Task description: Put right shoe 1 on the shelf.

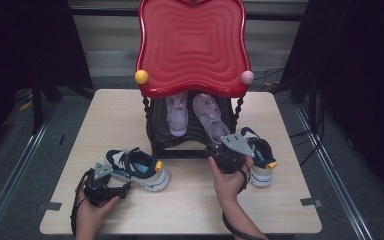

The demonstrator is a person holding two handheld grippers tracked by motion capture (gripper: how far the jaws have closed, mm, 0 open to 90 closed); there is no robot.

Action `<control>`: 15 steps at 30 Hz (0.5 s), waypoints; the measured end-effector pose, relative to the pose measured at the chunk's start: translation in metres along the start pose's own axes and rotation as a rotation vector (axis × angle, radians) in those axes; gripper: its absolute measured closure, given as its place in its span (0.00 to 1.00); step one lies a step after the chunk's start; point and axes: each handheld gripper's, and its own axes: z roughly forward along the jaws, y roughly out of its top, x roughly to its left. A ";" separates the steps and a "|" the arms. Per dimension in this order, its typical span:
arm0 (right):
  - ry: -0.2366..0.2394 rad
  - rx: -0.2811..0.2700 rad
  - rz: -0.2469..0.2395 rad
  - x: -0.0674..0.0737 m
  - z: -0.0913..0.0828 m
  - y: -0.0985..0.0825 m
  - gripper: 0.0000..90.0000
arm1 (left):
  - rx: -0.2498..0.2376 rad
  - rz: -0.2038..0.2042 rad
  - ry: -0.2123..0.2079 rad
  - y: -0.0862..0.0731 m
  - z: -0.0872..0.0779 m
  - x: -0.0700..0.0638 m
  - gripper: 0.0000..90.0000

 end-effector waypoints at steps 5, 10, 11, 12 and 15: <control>-0.011 -0.008 0.007 0.003 0.008 0.003 0.42 | 0.000 0.000 0.000 0.000 0.000 0.000 0.13; -0.030 -0.004 0.015 0.008 0.017 0.005 0.42 | -0.001 -0.001 -0.001 0.000 0.000 0.000 0.13; -0.029 -0.011 0.009 0.009 0.019 0.005 0.42 | 0.000 -0.001 -0.001 0.000 0.000 0.000 0.13; -0.038 -0.004 0.004 0.011 0.022 0.005 0.42 | 0.000 0.000 -0.001 0.000 0.000 0.000 0.13; -0.053 -0.004 0.006 0.016 0.029 0.007 0.41 | -0.001 -0.001 -0.001 0.000 0.000 0.000 0.13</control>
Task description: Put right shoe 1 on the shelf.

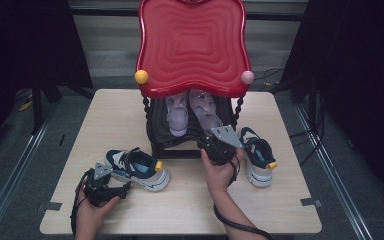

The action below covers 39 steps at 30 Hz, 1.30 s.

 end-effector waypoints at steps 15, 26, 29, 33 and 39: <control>-0.052 0.012 0.055 0.011 0.031 0.012 0.41 | 0.000 0.000 0.000 0.000 0.000 0.000 0.13; -0.105 0.021 0.078 0.018 0.046 0.015 0.41 | 0.000 0.000 0.000 0.000 0.000 0.000 0.13; -0.119 0.030 0.088 0.019 0.047 0.015 0.41 | 0.000 0.000 0.000 0.000 0.000 0.000 0.13; -0.121 0.030 0.099 0.020 0.049 0.015 0.41 | 0.000 0.000 -0.001 0.000 0.000 0.000 0.13; -0.125 0.030 0.097 0.022 0.051 0.014 0.41 | 0.000 0.001 -0.001 0.000 0.000 0.000 0.13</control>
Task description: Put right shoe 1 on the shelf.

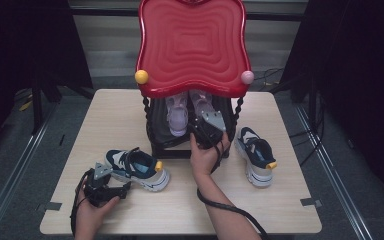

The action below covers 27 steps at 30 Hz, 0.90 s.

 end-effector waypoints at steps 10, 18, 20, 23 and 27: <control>0.016 0.008 0.011 0.001 0.002 0.001 0.41 | 0.000 0.000 -0.001 0.000 0.000 0.000 0.13; 0.055 0.022 0.023 -0.002 0.004 -0.001 0.35 | 0.001 0.001 0.000 0.000 0.000 0.000 0.13; 0.079 0.036 0.023 -0.002 0.004 -0.001 0.33 | 0.001 0.001 0.001 0.000 0.000 0.000 0.13; 0.096 0.052 0.009 -0.004 0.004 -0.003 0.32 | 0.001 0.001 0.002 0.000 0.000 0.000 0.13; 0.117 0.060 -0.020 -0.008 0.001 -0.004 0.29 | 0.000 0.000 0.000 0.000 0.000 0.000 0.13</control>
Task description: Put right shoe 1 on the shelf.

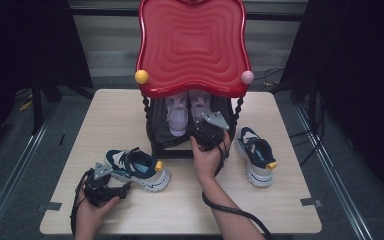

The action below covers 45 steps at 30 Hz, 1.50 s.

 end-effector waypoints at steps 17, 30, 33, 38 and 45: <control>0.087 0.022 -0.095 -0.014 -0.020 -0.007 0.43 | 0.001 0.002 0.002 0.000 0.000 0.000 0.13; 0.100 0.026 -0.052 -0.012 -0.021 -0.004 0.47 | 0.001 0.001 0.001 0.000 0.000 0.000 0.13; 0.106 0.027 -0.048 -0.011 -0.021 -0.004 0.48 | 0.001 0.002 0.001 0.000 0.000 0.000 0.13; 0.112 0.030 -0.048 -0.010 -0.021 -0.005 0.48 | 0.001 0.001 0.002 0.000 0.000 0.000 0.13; 0.123 0.037 -0.069 -0.011 -0.021 -0.004 0.48 | 0.001 0.001 0.001 0.000 0.000 0.000 0.13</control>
